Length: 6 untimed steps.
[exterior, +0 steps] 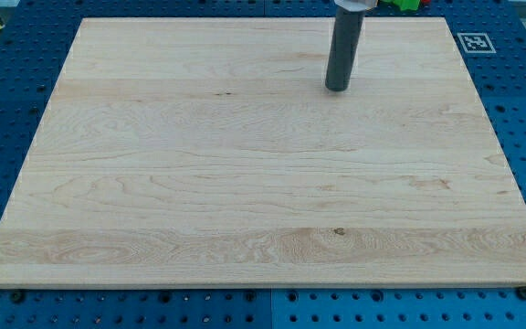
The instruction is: Point your arm to the top center of the board
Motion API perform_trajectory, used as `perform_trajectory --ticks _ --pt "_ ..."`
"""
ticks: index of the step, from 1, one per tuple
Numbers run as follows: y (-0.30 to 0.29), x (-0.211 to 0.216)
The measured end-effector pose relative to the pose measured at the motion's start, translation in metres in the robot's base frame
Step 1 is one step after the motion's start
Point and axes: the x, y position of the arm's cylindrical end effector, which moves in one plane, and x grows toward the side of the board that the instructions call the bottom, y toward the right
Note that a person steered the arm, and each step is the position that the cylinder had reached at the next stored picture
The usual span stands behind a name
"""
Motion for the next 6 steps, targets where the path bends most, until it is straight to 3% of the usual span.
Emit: perform_trajectory --ticks 1,2,3,4,5,6 --pt "-0.078 0.066" --pt "-0.186 0.036" --pt "-0.239 -0.062" --pt "-0.251 -0.021" --pt "-0.287 0.093" --pt "-0.269 0.166"
